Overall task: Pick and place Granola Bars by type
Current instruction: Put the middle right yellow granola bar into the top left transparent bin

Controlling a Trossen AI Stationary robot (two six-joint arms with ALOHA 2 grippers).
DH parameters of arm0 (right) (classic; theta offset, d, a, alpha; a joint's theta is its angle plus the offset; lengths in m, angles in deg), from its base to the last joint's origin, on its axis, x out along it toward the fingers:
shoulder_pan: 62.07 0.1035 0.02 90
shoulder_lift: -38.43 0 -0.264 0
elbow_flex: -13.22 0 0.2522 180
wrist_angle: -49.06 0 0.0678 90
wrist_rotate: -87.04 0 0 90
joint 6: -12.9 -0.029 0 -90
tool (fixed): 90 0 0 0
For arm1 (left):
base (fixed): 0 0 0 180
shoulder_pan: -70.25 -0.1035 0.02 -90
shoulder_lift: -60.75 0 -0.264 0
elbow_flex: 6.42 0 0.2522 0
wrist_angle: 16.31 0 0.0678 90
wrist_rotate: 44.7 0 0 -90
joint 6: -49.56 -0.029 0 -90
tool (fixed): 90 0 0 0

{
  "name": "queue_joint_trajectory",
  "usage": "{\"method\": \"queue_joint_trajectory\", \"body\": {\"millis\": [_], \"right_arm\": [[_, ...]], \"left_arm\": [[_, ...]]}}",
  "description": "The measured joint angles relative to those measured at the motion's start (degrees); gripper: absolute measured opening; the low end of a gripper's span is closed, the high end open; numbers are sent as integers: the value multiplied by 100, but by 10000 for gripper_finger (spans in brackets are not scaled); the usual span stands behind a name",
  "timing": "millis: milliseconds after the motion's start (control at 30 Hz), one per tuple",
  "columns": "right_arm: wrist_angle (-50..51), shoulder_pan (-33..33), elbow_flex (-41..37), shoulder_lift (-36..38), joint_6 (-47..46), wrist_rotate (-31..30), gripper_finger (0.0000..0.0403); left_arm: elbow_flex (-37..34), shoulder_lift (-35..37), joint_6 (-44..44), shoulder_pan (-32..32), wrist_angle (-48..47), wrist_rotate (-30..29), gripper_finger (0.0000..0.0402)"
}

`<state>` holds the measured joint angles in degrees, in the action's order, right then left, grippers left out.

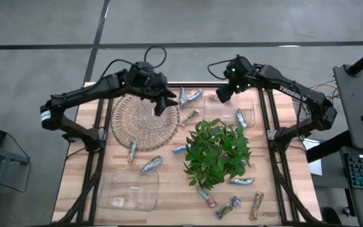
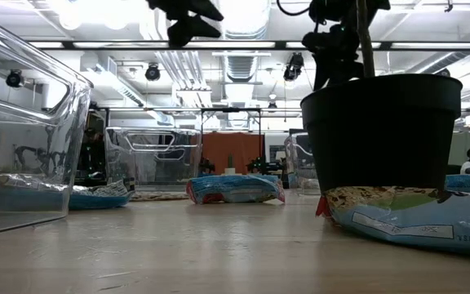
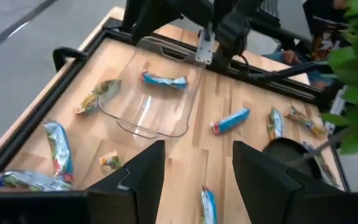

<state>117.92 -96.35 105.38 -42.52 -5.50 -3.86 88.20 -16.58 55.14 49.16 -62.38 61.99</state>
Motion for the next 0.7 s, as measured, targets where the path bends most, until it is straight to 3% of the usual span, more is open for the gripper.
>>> {"method": "queue_joint_trajectory", "body": {"millis": [400,700], "right_arm": [[-247,298,-4,0,315,140,167],[-278,330,-7,-2,306,137,169]], "left_arm": [[-1974,1360,507,18,1354,-27,170],[-2923,2012,824,42,1470,-68,170]]}}
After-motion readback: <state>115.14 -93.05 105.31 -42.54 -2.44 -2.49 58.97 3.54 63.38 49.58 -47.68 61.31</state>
